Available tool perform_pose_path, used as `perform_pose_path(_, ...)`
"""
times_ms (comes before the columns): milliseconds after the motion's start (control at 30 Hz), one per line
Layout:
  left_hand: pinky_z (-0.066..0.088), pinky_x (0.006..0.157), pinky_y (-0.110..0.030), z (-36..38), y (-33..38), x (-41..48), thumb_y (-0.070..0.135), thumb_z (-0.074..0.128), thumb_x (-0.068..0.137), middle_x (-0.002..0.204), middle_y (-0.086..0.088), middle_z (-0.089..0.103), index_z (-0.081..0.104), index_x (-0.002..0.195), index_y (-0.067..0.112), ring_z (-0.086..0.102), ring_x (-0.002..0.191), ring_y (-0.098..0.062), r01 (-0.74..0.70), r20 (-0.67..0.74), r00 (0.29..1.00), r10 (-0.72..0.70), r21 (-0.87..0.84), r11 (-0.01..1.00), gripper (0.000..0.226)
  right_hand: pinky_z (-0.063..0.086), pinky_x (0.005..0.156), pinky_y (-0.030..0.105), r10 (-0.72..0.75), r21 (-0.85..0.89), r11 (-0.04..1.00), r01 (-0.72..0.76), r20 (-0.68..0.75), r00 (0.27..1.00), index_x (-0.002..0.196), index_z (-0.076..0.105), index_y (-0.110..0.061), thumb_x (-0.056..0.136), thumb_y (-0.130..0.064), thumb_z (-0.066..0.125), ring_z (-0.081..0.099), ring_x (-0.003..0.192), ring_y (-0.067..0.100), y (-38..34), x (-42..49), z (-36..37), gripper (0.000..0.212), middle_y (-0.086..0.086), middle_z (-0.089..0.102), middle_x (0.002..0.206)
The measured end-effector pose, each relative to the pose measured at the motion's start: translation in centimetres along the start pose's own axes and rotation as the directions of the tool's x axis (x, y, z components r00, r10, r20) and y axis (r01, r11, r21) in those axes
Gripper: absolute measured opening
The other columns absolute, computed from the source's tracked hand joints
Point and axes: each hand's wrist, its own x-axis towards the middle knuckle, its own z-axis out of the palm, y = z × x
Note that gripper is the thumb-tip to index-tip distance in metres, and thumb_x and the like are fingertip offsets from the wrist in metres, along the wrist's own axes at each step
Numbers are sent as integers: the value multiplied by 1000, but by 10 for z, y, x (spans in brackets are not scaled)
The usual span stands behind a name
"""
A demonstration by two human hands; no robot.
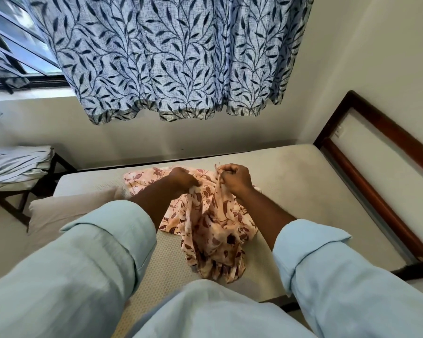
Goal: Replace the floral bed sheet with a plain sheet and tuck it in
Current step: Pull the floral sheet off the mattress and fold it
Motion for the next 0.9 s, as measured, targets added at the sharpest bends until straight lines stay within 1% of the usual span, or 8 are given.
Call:
perform_pose_path(67,59,90,-51,1,-2,2,-9,73,82,114,-23,63,54,126,-7,67,103,-37,28,46,999,-27,-32,999,48,61,80,30,1,24,1000,-2,22,1000,102,76,-17,94,-12,70,70,84,17,-1,-2,3,11,5,76,100)
perform_pose_path(167,58,92,-51,-1,-3,4,-14,70,82,122,-20,59,51,131,7,62,111,-36,8,70,998,-2,-89,996,57,61,76,29,-9,52,999,7,41,999,104,76,-16,95,-10,69,69,78,13,-2,-4,6,13,5,76,98)
perform_pose_path(267,56,95,-53,0,-2,3,-17,70,79,125,-17,59,50,130,12,60,114,-34,-64,77,994,73,-118,991,62,62,80,29,-16,44,999,15,39,999,107,76,-16,95,-11,69,71,83,16,-4,-4,8,15,3,75,102)
perform_pose_path(400,60,84,-46,8,4,-4,-15,78,73,114,-7,59,46,132,18,62,104,-27,-179,56,982,180,-11,984,74,57,79,21,-57,4,998,57,3,998,110,76,-15,95,-16,70,70,93,12,-7,-7,11,16,-2,74,105)
perform_pose_path(567,62,78,-41,14,8,-6,-11,81,73,115,-3,56,44,137,21,62,107,-26,-232,7,973,232,-2,973,81,50,67,11,-76,-22,997,76,-7,997,111,75,-16,96,-16,69,67,89,6,-8,-8,12,16,-4,73,104)
perform_pose_path(733,62,80,-46,18,7,-4,-11,81,72,116,-4,56,46,133,22,63,103,-24,-245,-16,970,244,-44,969,77,54,75,18,-104,-40,994,105,19,994,110,76,-15,95,-18,71,69,94,11,-5,-9,15,16,-3,74,104)
perform_pose_path(833,60,84,-53,19,6,0,-13,79,73,119,-9,57,47,133,19,64,106,-28,-221,-15,975,221,-140,965,75,59,83,25,-104,-31,994,105,28,994,111,76,-16,95,-19,72,69,94,11,-3,-10,15,17,-2,75,105)
perform_pose_path(900,58,89,-55,20,5,3,-15,75,76,122,-13,57,47,133,16,63,109,-32,-198,-11,980,201,-221,955,70,59,85,26,-103,-28,994,104,40,994,112,76,-15,95,-18,72,69,95,10,-3,-11,14,18,-2,75,107)
